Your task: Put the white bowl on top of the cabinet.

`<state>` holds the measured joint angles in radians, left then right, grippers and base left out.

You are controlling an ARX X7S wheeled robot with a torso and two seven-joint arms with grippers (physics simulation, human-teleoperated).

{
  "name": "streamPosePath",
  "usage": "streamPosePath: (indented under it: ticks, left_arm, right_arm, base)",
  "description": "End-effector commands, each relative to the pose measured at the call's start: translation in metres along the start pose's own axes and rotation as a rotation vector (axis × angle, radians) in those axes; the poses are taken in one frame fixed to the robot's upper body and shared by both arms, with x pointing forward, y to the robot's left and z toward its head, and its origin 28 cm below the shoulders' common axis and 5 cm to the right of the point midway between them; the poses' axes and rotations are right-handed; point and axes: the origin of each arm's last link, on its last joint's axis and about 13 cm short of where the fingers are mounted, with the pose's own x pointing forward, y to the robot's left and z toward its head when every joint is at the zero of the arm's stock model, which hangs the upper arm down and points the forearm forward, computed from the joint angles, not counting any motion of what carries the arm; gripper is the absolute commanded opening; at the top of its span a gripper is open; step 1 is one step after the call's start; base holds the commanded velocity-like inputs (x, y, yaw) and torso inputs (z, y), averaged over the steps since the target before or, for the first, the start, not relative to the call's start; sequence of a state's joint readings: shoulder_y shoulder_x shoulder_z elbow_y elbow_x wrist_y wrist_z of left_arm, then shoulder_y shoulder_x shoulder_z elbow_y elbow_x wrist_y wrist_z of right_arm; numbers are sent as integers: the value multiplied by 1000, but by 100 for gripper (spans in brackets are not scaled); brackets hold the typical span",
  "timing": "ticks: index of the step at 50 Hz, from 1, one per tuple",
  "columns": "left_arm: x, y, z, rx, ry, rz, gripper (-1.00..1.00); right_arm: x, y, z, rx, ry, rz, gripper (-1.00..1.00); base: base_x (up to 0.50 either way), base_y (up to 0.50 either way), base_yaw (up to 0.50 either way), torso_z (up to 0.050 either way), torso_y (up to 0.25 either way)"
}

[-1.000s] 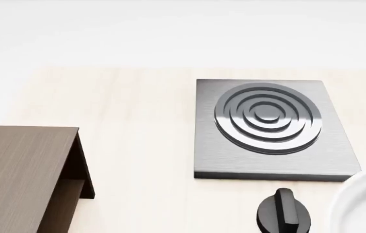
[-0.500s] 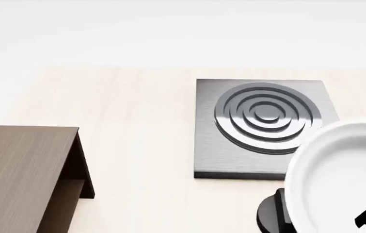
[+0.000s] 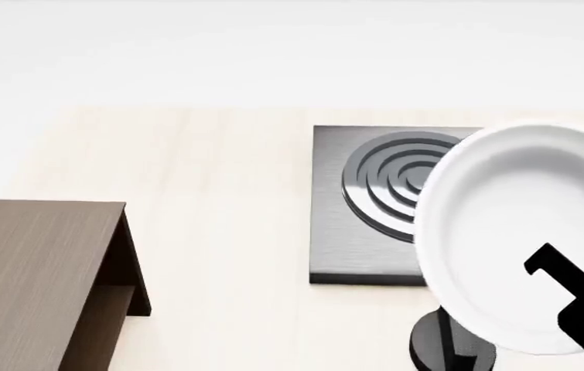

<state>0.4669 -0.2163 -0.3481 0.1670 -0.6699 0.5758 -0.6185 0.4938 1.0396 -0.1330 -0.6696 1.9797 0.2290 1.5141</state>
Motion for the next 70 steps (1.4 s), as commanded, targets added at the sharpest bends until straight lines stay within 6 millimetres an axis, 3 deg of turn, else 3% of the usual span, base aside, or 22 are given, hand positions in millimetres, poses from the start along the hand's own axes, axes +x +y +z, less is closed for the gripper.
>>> streamPosePath:
  ticks: [1, 34, 57, 70]
  left_arm:
    - [0, 0, 0, 0, 1, 1, 100]
    - [0, 0, 0, -1, 3, 0, 100]
    - [0, 1, 0, -4, 2, 2, 100]
    - [0, 1, -1, -7, 5, 2, 100]
  right_arm:
    - [-1, 21, 23, 6, -47, 64, -100]
    - [19, 98, 44, -105, 39, 273, -100]
    - [13, 159, 27, -162, 204, 564, -100]
    - [13, 177, 21, -191, 250, 632, -100]
  base:
    - [0, 0, 0, 0, 0]
    - [0, 0, 0, 1, 1]
    - [0, 0, 0, 0, 1]
    - [0, 0, 0, 1, 1]
